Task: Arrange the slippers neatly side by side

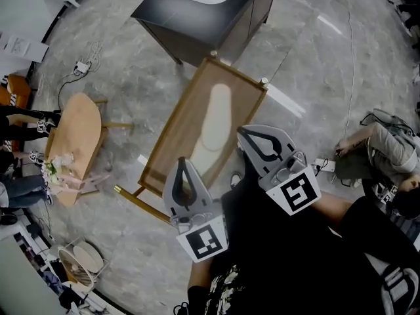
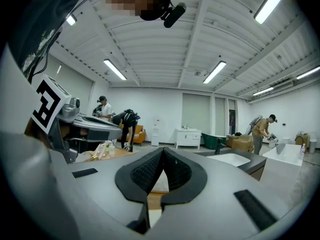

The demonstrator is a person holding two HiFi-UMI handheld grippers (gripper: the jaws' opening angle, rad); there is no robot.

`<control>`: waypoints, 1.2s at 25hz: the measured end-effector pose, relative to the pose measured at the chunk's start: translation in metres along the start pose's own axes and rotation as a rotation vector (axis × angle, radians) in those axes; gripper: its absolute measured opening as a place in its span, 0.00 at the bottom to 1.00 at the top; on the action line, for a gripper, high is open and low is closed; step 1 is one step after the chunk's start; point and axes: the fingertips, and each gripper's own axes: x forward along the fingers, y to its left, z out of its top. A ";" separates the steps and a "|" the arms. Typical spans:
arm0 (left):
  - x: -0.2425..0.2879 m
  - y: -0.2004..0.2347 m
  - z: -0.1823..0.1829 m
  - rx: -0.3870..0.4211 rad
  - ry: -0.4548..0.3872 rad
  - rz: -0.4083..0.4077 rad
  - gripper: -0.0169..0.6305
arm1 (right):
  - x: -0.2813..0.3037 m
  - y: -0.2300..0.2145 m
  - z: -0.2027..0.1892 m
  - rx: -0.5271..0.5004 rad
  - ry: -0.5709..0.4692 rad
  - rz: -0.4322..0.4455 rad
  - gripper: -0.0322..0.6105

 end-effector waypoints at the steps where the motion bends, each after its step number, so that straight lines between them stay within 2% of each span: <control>1: 0.002 0.001 0.000 -0.002 0.005 0.011 0.03 | 0.003 -0.002 0.000 -0.008 -0.001 0.014 0.05; 6: 0.013 0.002 0.000 -0.008 0.023 0.068 0.03 | 0.019 -0.010 -0.002 -0.037 -0.001 0.093 0.05; 12: 0.023 0.003 -0.011 -0.028 0.071 0.130 0.03 | 0.040 -0.016 -0.007 -0.117 -0.002 0.193 0.05; 30: 0.034 0.005 -0.042 -0.064 0.180 0.292 0.03 | 0.073 -0.013 -0.053 -0.186 0.017 0.450 0.05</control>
